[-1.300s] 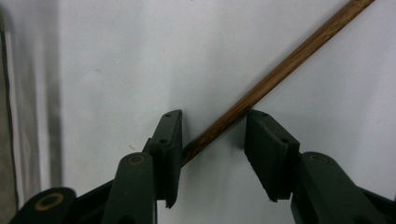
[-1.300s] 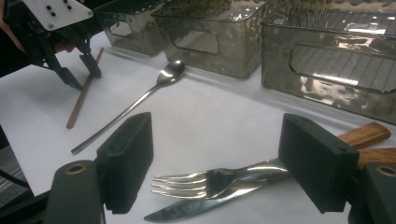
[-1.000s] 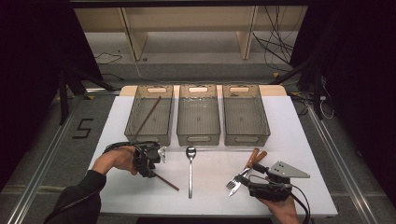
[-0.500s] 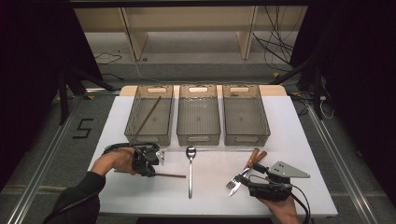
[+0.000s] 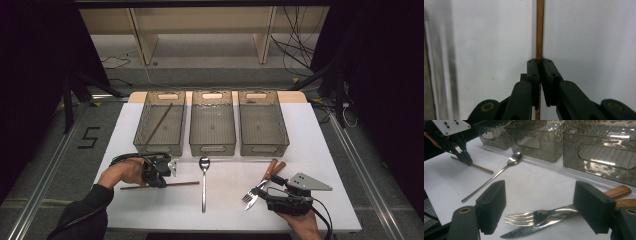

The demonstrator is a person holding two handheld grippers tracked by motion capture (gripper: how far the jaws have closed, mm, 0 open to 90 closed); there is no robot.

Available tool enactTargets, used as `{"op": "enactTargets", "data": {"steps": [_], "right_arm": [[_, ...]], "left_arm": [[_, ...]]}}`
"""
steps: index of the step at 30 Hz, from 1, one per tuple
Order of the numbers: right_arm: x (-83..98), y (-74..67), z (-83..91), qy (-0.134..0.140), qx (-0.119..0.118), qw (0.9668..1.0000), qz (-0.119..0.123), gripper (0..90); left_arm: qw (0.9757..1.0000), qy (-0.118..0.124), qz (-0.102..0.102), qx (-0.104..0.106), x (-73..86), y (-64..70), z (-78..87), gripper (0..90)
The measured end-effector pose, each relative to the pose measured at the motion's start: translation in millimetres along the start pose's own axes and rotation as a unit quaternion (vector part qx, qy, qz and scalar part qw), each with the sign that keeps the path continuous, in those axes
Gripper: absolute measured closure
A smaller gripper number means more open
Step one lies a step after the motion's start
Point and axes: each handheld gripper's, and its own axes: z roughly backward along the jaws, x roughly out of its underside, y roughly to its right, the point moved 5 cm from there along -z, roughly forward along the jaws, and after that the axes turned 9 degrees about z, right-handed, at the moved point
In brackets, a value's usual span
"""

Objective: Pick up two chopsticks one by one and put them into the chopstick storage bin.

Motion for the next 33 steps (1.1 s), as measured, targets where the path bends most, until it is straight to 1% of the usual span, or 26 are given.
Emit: {"op": "enactTargets", "data": {"steps": [1,5,7,10,11,12,13,14,16,19,21,23,24,26,28,29,30,31,32,33], "right_arm": [[0.0,0.1,0.0,0.000,0.000,1.0000,0.000,27.1],[-0.1,0.1,0.2,0.000,0.000,1.0000,0.000,27.1],[-0.1,-0.1,0.3,0.000,0.001,1.0000,-0.001,27.2],[-0.4,0.1,0.6,0.001,0.001,1.0000,0.000,27.2],[-0.3,0.0,0.7,0.000,0.001,1.0000,-0.001,27.2],[-0.3,0.2,0.6,0.001,0.001,1.0000,0.000,27.1],[-0.2,0.2,0.6,0.000,0.001,1.0000,-0.001,27.2],[-0.2,0.2,0.4,0.001,0.001,1.0000,0.000,27.1],[-0.2,-0.2,0.4,0.000,0.001,1.0000,-0.001,27.1],[-0.3,0.1,0.5,0.001,0.001,1.0000,0.000,27.1],[-0.3,0.3,0.5,0.001,0.002,1.0000,-0.001,27.2],[-0.3,0.1,0.4,0.001,0.001,1.0000,-0.001,27.1],[-0.3,0.1,0.3,0.001,0.001,1.0000,-0.001,27.1],[-0.3,0.0,0.3,0.001,0.001,1.0000,-0.001,27.1],[-0.2,0.3,0.2,0.001,0.001,1.0000,-0.001,27.1],[-0.2,0.5,0.3,0.001,0.001,1.0000,-0.001,27.1],[-0.1,0.5,0.3,0.001,0.001,1.0000,-0.001,27.1],[-0.2,0.7,0.4,0.002,0.001,1.0000,-0.001,27.1],[-0.2,0.9,0.5,0.002,0.001,1.0000,0.000,27.1],[-0.2,1.0,0.5,0.002,0.001,1.0000,0.000,27.1]], "left_arm": [[1.0000,0.005,0.004,-0.002,0.4,-0.7,1.6,84.4],[0.9997,0.013,0.016,-0.009,2.5,-2.0,11.1,84.5],[0.9995,0.021,0.018,-0.014,3.1,-2.8,17.9,84.5],[0.9988,0.033,0.032,-0.018,4.7,-2.5,30.8,84.5],[0.9985,0.037,0.033,-0.022,5.5,-3.4,35.9,84.4],[0.9978,0.045,0.041,-0.027,6.1,-4.5,40.9,84.5],[0.9967,0.051,0.055,-0.030,6.8,-5.8,46.1,84.4],[0.9961,0.055,0.060,-0.034,7.7,-8.1,51.5,84.4],[0.9935,0.069,0.081,-0.042,9.0,-12.6,61.5,84.4],[0.9862,0.097,0.122,-0.057,9.8,-22.4,75.2,84.4],[0.9803,0.109,0.150,-0.069,10.4,-30.4,82.2,84.4],[0.9737,0.118,0.179,-0.077,11.0,-39.3,87.7,84.4],[0.9698,0.125,0.193,-0.083,11.1,-44.6,90.1,84.5],[0.9605,0.141,0.225,-0.084,11.2,-56.1,95.6,84.4],[0.9537,0.151,0.245,-0.088,11.5,-67.0,99.6,84.5],[0.9491,0.155,0.258,-0.091,11.5,-72.6,101.8,84.5],[0.9458,0.159,0.267,-0.095,11.7,-78.1,104.3,84.4],[0.9401,0.167,0.281,-0.097,11.1,-84.2,106.9,84.4],[0.9377,0.169,0.287,-0.100,10.9,-87.9,108.8,84.4],[0.9340,0.172,0.295,-0.105,10.2,-92.5,111.3,84.4]]}}
